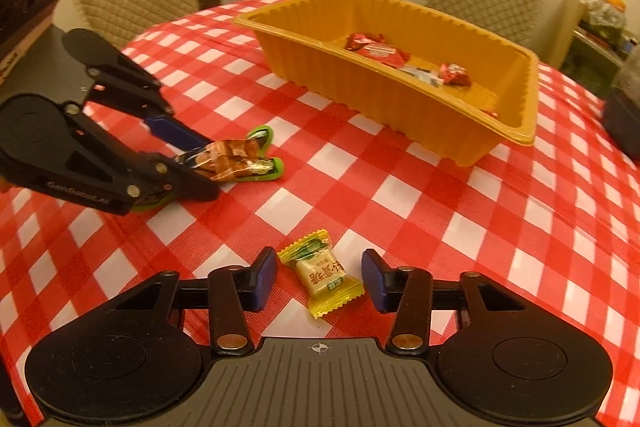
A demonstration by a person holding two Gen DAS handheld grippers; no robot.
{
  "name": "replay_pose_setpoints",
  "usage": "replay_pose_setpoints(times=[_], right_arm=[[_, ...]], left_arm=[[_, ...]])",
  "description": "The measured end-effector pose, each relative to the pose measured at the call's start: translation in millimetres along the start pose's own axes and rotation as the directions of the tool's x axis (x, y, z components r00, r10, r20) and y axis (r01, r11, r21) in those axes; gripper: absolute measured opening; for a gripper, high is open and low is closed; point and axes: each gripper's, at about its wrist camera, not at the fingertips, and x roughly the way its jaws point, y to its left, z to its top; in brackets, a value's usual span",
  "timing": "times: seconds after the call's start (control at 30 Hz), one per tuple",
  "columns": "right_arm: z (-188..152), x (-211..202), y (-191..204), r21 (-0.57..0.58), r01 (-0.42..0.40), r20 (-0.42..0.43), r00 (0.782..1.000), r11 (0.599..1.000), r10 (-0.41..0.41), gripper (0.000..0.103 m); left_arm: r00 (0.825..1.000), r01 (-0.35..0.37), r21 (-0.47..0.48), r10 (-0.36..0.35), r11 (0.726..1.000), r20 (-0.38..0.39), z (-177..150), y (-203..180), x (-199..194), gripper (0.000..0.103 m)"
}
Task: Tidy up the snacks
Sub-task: 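Lift the packet with the left gripper while the right grasps the yellow-green candy, then carry the held packet and candy over the orange tray with both grippers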
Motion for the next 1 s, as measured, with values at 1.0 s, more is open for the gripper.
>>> replay_pose_setpoints(times=[1.0], right_arm=[[-5, -12, 13, 0.088, 0.050, -0.044, 0.998, 0.995, -0.046, 0.021]], left_arm=[[1.000, -0.017, -0.013, 0.018, 1.000, 0.022, 0, -7, 4, 0.027]])
